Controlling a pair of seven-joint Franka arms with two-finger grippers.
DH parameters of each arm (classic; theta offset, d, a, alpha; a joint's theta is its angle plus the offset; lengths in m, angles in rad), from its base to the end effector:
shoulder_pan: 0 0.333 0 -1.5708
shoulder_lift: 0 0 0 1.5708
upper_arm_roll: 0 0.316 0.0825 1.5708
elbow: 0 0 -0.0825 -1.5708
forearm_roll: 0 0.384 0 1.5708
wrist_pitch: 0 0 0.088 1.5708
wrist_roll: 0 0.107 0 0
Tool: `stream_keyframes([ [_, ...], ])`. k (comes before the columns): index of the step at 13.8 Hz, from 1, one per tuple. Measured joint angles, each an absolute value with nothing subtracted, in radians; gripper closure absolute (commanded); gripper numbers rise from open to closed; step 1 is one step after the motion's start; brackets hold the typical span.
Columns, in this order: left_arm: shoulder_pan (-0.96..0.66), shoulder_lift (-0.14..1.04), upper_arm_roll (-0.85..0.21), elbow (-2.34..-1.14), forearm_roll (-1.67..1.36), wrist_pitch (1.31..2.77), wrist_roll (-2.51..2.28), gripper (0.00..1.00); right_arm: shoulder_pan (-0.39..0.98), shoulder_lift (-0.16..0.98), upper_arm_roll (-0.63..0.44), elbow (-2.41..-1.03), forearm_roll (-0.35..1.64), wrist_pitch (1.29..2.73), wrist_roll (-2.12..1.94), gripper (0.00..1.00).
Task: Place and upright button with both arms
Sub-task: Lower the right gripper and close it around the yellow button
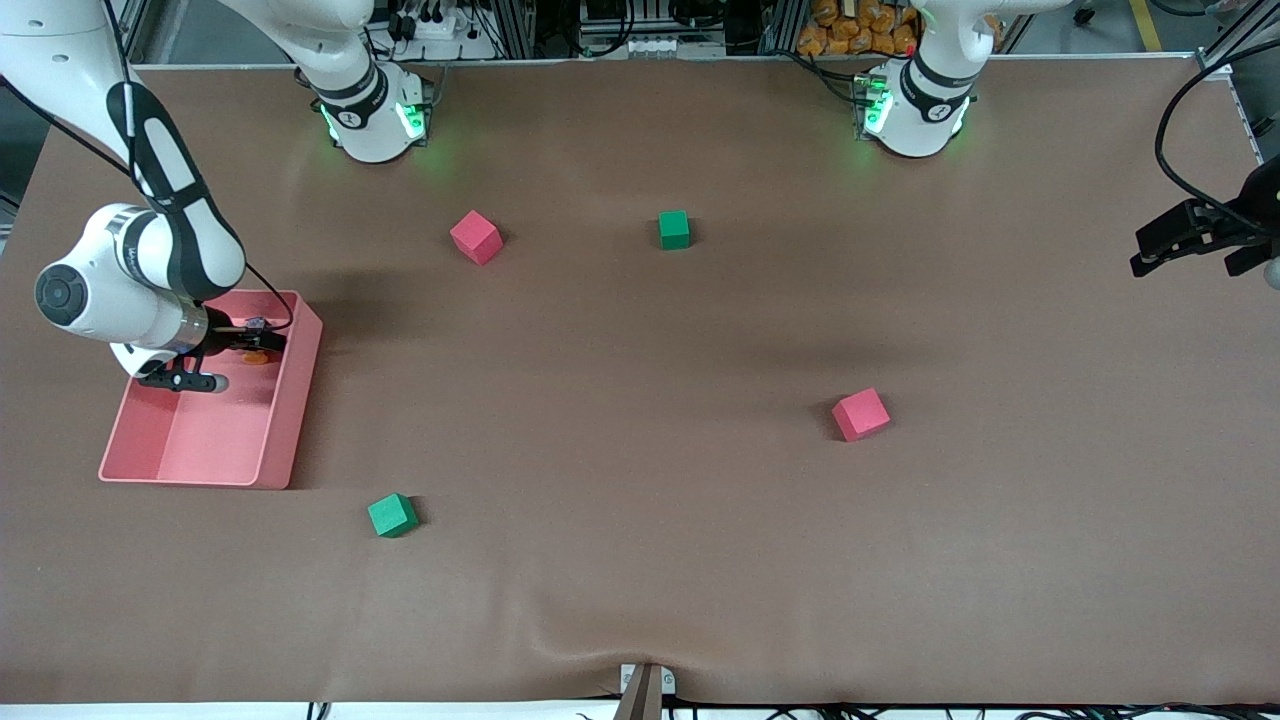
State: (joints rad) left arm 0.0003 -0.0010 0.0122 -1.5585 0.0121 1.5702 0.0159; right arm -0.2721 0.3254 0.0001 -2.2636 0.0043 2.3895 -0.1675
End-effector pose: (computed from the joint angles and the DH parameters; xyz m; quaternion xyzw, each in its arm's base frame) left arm 0.5543 0.0082 0.6308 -1.0000 0.0017 -0.0063 0.0061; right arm 0.4971 -0.1386 0.2002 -0.9936 0.0537 0.0969 0.0230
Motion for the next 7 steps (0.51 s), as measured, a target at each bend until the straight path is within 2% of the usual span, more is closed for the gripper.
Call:
stream_keyframes([
  [7,0.000,-0.001,0.013,-1.559,0.012,1.570,0.016,0.00,-0.311,0.330,-0.005,-2.267,0.004,2.391,-0.168,0.00],
])
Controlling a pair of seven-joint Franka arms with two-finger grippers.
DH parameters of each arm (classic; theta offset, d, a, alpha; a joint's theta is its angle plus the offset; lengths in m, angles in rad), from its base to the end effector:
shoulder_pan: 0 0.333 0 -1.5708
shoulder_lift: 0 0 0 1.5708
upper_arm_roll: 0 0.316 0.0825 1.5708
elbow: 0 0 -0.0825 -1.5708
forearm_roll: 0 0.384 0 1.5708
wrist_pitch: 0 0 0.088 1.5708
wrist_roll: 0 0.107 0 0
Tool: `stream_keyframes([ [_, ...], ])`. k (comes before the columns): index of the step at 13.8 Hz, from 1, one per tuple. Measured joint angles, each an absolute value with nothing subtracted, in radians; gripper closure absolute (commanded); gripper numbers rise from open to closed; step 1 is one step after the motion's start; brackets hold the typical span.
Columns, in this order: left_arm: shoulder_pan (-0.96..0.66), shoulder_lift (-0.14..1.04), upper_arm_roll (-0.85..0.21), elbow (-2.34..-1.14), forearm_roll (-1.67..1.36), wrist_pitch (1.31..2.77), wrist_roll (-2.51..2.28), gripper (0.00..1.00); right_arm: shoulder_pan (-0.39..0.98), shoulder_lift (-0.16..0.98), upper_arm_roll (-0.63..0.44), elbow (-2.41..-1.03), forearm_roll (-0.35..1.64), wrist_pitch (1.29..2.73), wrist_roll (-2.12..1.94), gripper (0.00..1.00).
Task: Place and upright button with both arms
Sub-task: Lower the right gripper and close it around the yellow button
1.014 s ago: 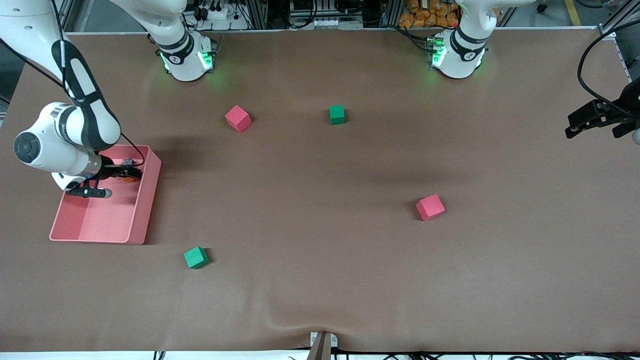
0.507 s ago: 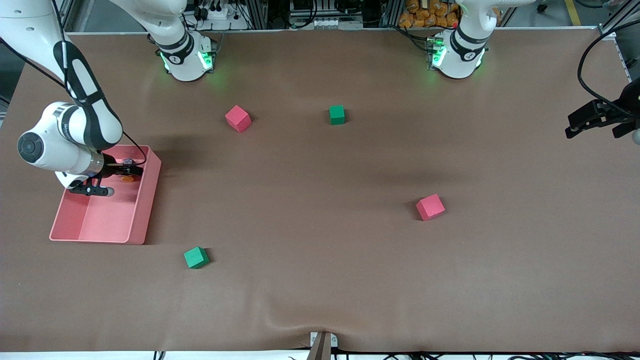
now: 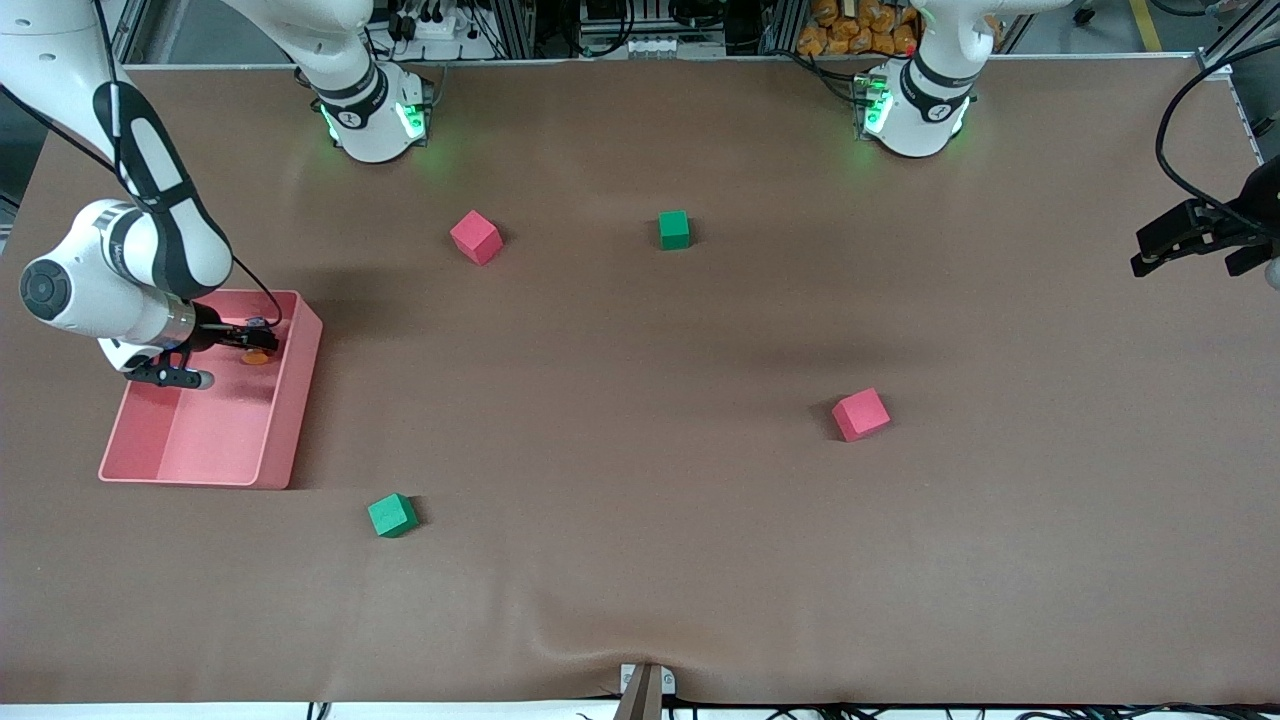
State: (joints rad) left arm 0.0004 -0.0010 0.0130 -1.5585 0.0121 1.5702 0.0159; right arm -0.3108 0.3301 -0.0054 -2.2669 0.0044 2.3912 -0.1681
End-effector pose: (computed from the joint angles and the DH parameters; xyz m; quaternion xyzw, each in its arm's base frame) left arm 0.5543 0.0087 0.6308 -1.0000 0.0012 -0.0063 0.0061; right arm 0.4887 -0.1600 0.1968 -0.9919 0.0753 0.0996 0.0251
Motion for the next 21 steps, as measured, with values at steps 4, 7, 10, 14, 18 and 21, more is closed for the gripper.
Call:
stream_keyframes([
  [4,0.000,-0.001,0.013,-1.559,0.012,1.569,0.016,0.00,-0.311,0.356,-0.005,-2.268,0.004,2.397,-0.168,0.00],
  [7,0.000,-0.001,0.013,-1.556,0.012,1.570,0.016,0.00,-0.312,0.370,-0.005,-2.268,0.004,2.408,-0.168,0.00],
  [10,0.003,-0.001,0.016,-1.556,0.012,1.570,0.036,0.00,-0.313,0.377,-0.005,-2.268,0.004,2.411,-0.168,0.00],
  [14,0.024,-0.001,0.017,-1.556,0.012,1.569,0.063,0.00,-0.314,0.377,-0.005,-2.268,0.004,2.412,-0.168,0.87],
  [18,0.024,-0.001,0.016,-1.556,0.012,1.569,0.063,0.00,-0.314,0.376,-0.007,-2.267,0.004,2.413,-0.168,0.88],
  [21,0.023,-0.001,0.016,-1.556,0.012,1.569,0.063,0.00,-0.314,0.375,-0.007,-2.267,0.004,2.413,-0.168,0.93],
])
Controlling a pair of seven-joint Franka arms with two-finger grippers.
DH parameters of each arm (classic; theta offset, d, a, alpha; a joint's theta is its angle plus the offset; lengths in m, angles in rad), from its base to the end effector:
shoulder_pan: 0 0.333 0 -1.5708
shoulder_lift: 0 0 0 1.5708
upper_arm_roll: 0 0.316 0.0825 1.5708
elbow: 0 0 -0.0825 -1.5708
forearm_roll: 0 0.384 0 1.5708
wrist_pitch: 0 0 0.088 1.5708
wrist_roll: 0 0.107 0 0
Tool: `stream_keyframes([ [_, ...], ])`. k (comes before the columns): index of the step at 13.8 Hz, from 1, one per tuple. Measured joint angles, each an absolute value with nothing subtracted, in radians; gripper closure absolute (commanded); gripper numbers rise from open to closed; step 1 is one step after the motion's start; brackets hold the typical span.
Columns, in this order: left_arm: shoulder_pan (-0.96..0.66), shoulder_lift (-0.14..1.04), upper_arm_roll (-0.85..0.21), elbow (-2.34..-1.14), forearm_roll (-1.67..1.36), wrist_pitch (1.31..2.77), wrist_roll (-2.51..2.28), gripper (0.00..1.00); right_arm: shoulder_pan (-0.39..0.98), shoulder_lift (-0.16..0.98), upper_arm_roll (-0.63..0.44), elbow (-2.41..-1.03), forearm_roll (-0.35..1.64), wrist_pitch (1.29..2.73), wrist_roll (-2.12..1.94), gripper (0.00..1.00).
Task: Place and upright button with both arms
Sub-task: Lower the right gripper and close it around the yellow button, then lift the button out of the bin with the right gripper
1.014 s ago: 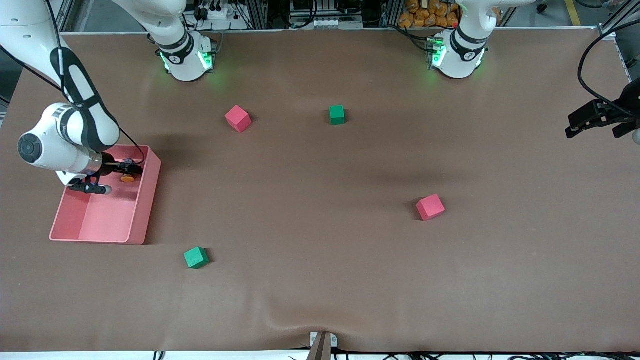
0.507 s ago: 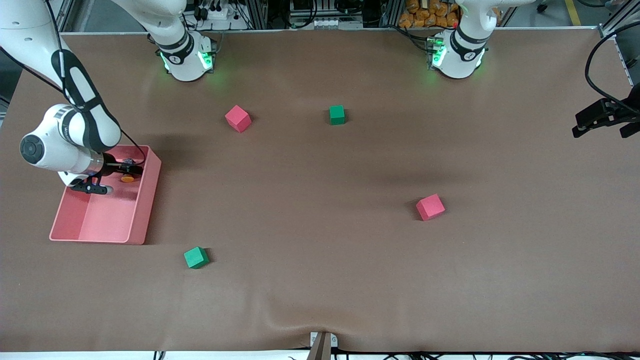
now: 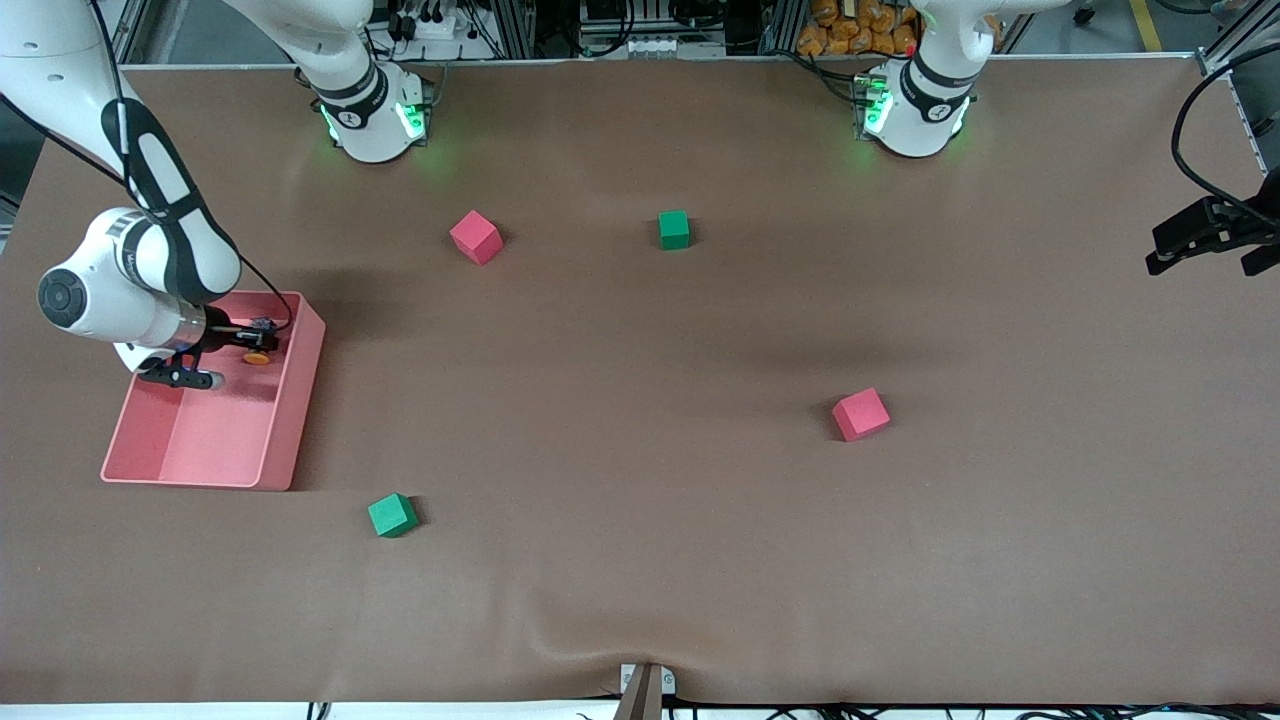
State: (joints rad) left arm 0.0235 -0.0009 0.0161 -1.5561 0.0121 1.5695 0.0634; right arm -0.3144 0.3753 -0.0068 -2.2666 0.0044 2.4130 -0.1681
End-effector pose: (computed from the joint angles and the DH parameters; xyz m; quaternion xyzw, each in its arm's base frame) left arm 0.5539 0.0232 0.6318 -0.9999 0.0118 -0.0068 0.0064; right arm 0.4843 -0.1613 0.1751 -0.9904 0.0777 0.1108 0.0277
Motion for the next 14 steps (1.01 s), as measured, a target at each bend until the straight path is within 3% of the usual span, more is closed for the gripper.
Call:
stream_keyframes([
  [8,0.023,0.001,0.016,-1.556,0.012,1.569,0.063,0.00,-0.314,0.315,-0.002,-2.228,0.004,2.406,-0.264,0.97],
  [14,0.023,0.001,0.016,-1.556,0.012,1.569,0.063,0.00,-0.307,0.273,0.010,-2.039,0.004,2.141,-0.317,0.97],
])
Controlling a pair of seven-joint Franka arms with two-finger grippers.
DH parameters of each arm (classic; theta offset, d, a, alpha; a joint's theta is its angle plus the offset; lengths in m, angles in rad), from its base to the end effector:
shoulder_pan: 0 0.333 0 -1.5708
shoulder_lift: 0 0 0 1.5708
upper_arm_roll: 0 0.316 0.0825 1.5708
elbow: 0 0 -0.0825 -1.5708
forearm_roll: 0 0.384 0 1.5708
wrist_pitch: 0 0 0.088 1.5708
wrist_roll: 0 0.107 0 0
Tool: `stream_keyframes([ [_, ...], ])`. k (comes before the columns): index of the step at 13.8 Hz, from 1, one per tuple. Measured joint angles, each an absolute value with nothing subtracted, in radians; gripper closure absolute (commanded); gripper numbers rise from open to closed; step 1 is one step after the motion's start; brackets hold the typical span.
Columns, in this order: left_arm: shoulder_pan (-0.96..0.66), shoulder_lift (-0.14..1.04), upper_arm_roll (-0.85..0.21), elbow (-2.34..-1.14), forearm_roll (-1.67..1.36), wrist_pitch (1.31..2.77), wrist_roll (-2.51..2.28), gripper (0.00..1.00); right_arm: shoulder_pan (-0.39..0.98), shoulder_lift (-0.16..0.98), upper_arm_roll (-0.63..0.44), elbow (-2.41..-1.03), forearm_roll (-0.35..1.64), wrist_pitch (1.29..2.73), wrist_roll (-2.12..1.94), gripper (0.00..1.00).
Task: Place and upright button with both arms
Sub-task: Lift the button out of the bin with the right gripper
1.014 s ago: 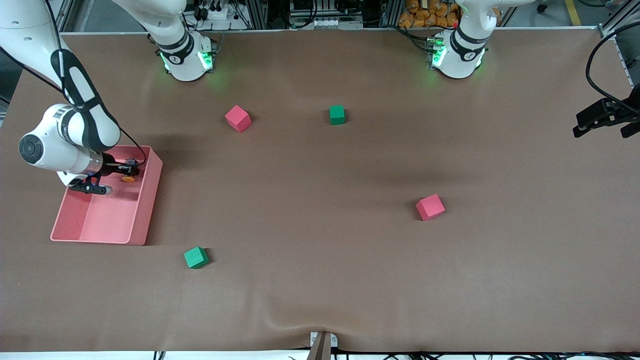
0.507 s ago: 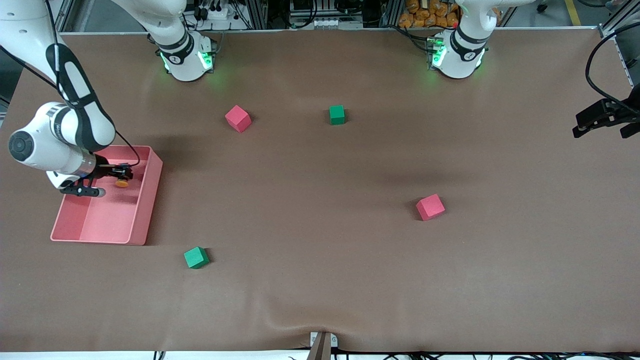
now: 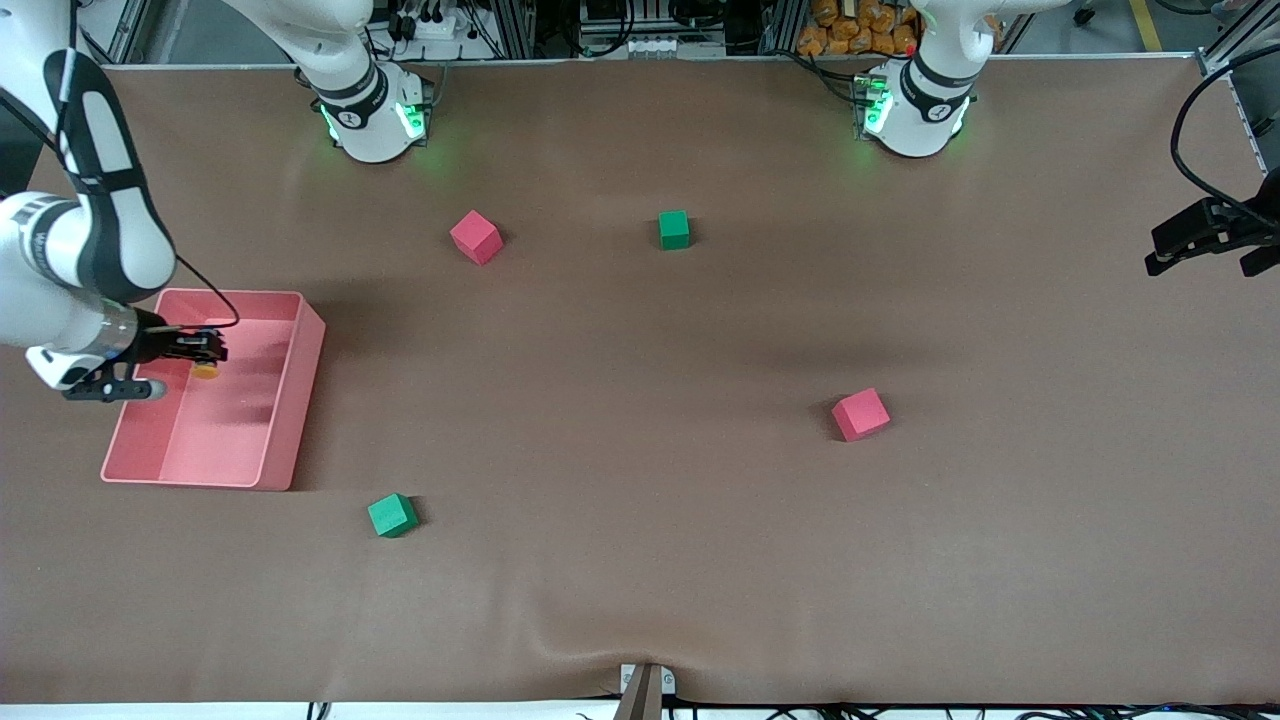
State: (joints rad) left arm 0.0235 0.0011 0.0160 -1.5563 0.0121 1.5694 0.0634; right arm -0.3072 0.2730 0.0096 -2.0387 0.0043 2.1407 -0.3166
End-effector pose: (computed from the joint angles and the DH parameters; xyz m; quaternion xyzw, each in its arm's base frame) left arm 0.5545 0.0232 0.6306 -0.9999 0.0119 -0.0057 0.0064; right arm 0.5470 -0.1677 0.2963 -0.9963 -0.0081 0.0805 0.0287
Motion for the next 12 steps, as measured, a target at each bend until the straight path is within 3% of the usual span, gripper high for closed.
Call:
stream_keyframes([
  [4,0.023,0.001,0.016,-1.556,0.012,1.569,0.063,0.00,-0.208,0.273,0.022,-1.934,0.005,2.053,-0.317,0.96],
  [12,0.022,0.003,0.013,-1.557,0.012,1.569,0.063,0.00,0.161,0.340,0.030,-1.791,0.008,2.062,-0.105,0.96],
])
